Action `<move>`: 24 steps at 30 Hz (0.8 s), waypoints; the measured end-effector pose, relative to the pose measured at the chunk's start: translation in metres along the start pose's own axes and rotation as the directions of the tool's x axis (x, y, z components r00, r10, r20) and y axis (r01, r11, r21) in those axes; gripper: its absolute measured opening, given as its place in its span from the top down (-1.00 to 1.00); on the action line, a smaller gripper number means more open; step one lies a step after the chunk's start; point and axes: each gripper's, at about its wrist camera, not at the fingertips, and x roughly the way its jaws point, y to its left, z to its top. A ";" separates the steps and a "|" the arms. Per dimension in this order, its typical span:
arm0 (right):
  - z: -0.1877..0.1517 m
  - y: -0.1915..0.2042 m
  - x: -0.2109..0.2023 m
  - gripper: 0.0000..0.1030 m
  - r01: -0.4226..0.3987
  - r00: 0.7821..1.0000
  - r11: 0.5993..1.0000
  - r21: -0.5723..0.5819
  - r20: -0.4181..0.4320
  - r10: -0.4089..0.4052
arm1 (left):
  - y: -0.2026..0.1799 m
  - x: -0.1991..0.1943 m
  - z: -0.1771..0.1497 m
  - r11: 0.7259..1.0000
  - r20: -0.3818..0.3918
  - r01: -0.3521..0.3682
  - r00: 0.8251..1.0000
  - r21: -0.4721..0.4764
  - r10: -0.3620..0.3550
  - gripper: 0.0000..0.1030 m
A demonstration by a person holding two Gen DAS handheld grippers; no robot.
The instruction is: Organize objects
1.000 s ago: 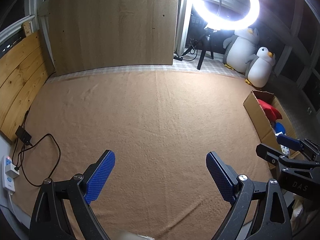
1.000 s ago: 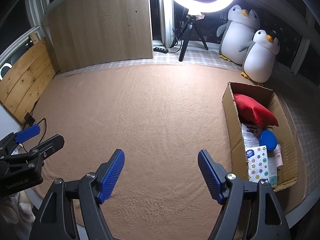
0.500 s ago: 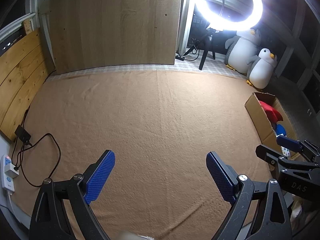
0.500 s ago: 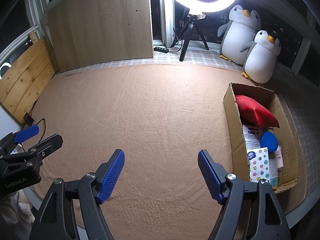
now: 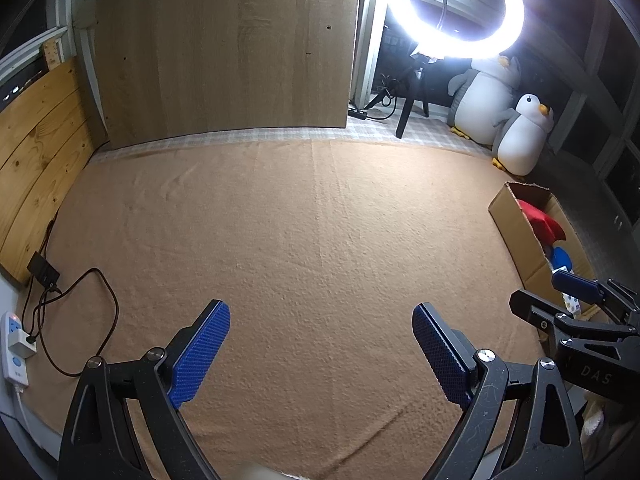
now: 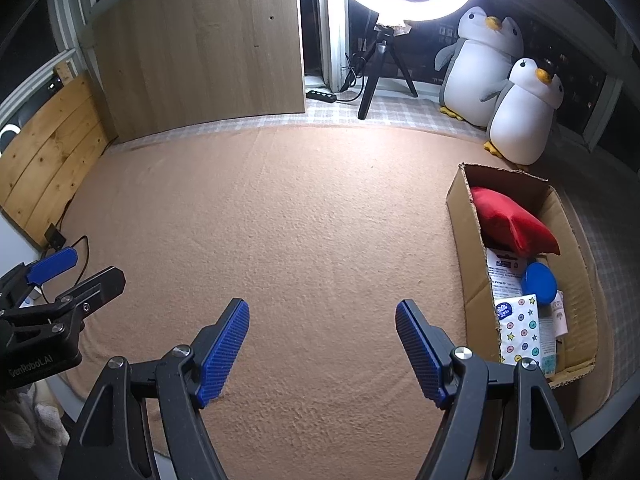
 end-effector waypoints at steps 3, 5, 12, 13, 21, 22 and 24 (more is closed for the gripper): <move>0.000 -0.001 0.000 -0.40 0.001 1.000 1.000 0.002 -0.002 -0.001 | -0.002 0.001 0.000 1.000 -0.002 0.000 1.000 0.000 0.000 -0.84; -0.001 -0.002 0.000 -0.40 0.001 1.000 1.000 0.003 -0.003 -0.001 | -0.001 0.001 -0.001 1.000 -0.003 0.002 1.000 0.000 -0.002 -0.84; -0.002 -0.003 0.000 -0.41 0.002 1.000 1.000 0.004 -0.006 -0.002 | -0.004 0.002 -0.002 1.000 -0.003 0.002 1.000 -0.002 -0.002 -0.84; -0.002 -0.003 0.000 -0.40 0.003 1.000 1.000 0.004 -0.006 -0.003 | -0.004 0.002 -0.002 1.000 -0.003 0.002 1.000 -0.002 -0.002 -0.84; -0.007 -0.002 0.004 -0.41 0.003 1.000 1.000 0.002 -0.016 -0.003 | -0.003 0.006 -0.005 1.000 -0.006 0.002 1.000 -0.007 -0.002 -0.84; -0.007 -0.001 0.004 -0.41 0.003 1.000 1.000 0.002 -0.017 -0.003 | -0.002 0.005 -0.006 1.000 -0.007 0.001 1.000 -0.007 -0.001 -0.84; -0.008 0.000 0.006 -0.41 0.006 1.000 1.000 0.000 -0.018 -0.006 | 0.000 0.009 -0.007 1.000 -0.013 -0.004 1.000 -0.006 0.004 -0.84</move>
